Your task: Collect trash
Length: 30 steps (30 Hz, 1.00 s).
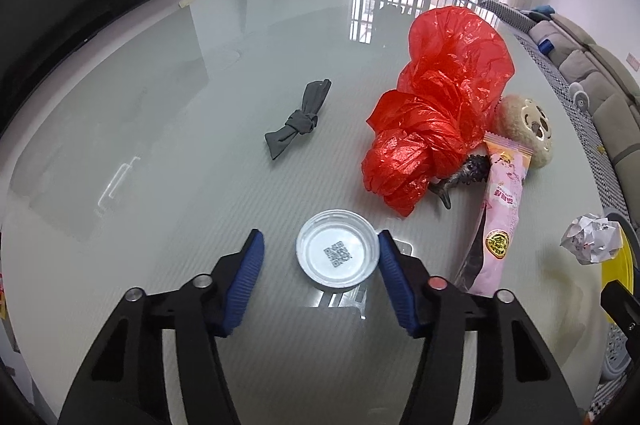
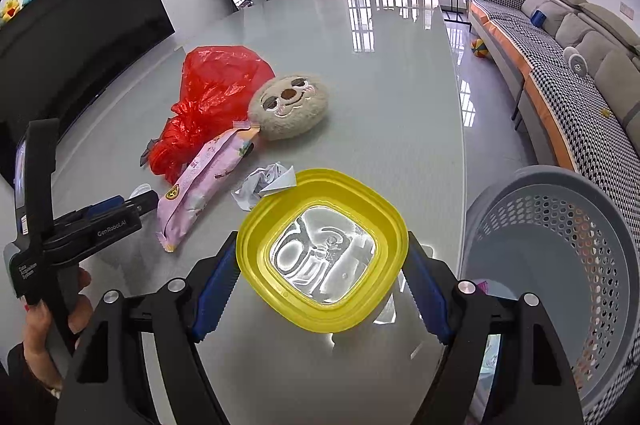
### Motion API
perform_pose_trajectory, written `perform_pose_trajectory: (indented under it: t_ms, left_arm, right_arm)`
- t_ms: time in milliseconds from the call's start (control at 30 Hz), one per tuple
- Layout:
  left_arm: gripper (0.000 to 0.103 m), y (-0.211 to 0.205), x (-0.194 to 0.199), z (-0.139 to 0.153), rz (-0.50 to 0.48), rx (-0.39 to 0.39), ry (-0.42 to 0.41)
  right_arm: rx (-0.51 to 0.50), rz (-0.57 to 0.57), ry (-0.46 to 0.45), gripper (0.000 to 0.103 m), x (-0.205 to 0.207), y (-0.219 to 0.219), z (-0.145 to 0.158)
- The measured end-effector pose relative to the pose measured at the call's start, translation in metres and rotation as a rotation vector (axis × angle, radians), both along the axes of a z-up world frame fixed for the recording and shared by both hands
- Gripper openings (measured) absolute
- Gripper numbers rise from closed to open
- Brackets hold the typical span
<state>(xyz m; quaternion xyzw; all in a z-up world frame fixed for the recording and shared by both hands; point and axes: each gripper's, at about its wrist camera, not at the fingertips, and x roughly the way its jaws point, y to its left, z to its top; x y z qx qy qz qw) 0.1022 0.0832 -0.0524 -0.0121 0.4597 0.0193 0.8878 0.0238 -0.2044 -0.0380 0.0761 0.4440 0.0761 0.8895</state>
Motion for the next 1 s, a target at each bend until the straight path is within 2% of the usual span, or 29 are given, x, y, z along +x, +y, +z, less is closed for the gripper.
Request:
perform_pose_trajectory:
  t_ms: [33, 367, 500, 667, 867, 1000]
  left_arm:
    - [0.039, -0.001, -0.001, 0.001, -0.005, -0.001, -0.002]
    - [0.039, -0.013, -0.030, 0.021, -0.025, 0.017, -0.063]
    - [0.039, -0.026, -0.043, 0.035, -0.062, -0.014, -0.091]
    - [0.039, -0.063, -0.054, 0.052, -0.154, -0.055, -0.129]
    - [0.039, -0.132, -0.064, 0.061, -0.318, -0.081, -0.132]
    - [0.039, -0.167, -0.070, 0.062, -0.386, -0.092, -0.133]
  right_arm:
    - [0.000, -0.001, 0.000, 0.075, 0.000, 0.000, 0.000]
    - [-0.009, -0.020, -0.005, 0.075, -0.007, -0.002, 0.004]
    - [-0.016, -0.034, -0.009, 0.075, -0.016, -0.008, 0.008]
    - [-0.029, -0.076, -0.021, 0.075, -0.032, -0.030, 0.016]
    - [-0.026, -0.179, -0.032, 0.075, -0.056, -0.083, 0.022]
    - [-0.036, -0.231, -0.031, 0.075, -0.070, -0.113, 0.023]
